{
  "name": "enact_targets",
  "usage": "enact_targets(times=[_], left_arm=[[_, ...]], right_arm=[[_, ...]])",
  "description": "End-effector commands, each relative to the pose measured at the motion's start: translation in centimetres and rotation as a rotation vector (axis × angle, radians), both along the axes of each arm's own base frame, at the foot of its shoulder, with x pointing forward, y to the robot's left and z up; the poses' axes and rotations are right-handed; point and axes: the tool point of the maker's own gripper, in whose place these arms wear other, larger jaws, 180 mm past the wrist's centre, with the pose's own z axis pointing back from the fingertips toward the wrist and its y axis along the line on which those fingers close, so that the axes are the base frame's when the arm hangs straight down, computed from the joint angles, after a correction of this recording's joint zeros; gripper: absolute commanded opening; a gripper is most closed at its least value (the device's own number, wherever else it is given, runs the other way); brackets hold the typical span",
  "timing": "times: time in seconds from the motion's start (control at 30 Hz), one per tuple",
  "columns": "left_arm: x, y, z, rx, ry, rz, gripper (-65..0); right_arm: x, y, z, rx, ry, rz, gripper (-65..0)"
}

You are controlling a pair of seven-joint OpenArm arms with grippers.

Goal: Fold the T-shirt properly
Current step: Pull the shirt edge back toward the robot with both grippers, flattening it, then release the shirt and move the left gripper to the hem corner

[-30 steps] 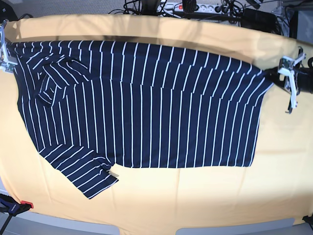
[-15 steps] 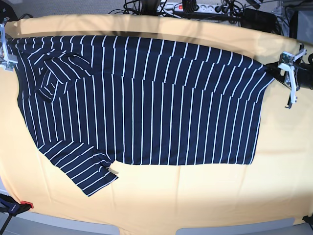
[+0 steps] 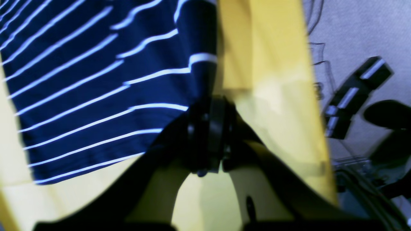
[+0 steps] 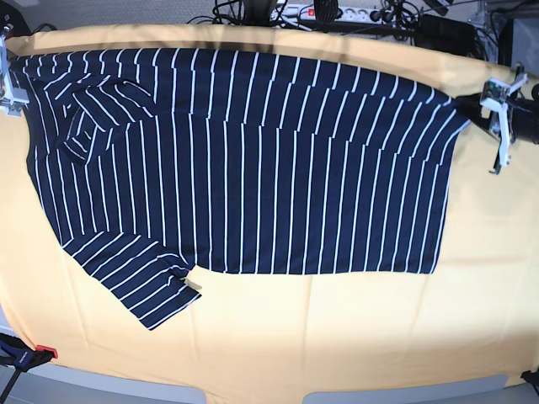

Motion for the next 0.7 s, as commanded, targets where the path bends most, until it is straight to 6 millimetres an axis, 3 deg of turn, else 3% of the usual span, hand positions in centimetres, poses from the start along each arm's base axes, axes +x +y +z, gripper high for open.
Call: enact_targets(times=[0.0,0.33,0.43,0.5,0.53,0.67], left_arm=[[0.43,1.01,0.82,0.036,-0.013,-0.004,-65.0],[0.11,1.21,0.85,0.040,-0.001,-0.004,-65.0],[0.10,1.49,1.04,0.049,0.000,-0.006,-45.8],[0.11,1.75,1.19,0.059,0.000,-0.006,-34.3],[0.11,1.77,1.21,0.059,0.000,-0.006,-31.0],[0.26,1.20,1.52,0.024,0.006,0.020,-30.4]], right_arm=[[0.79,-1.43,1.10,-0.069,-0.004,0.025,-65.0],[0.68,-1.54,1.14,-0.075,0.002,0.025,-64.4],[0.34,-2.01,1.39,-0.103,0.024,0.028,-45.8],[0.45,-2.01,1.43,-0.103,0.021,0.028,-37.9],[0.57,-2.06,1.51,-0.105,0.018,0.029,-36.9],[0.91,-1.77,1.68,-0.085,0.004,0.014,-36.7]])
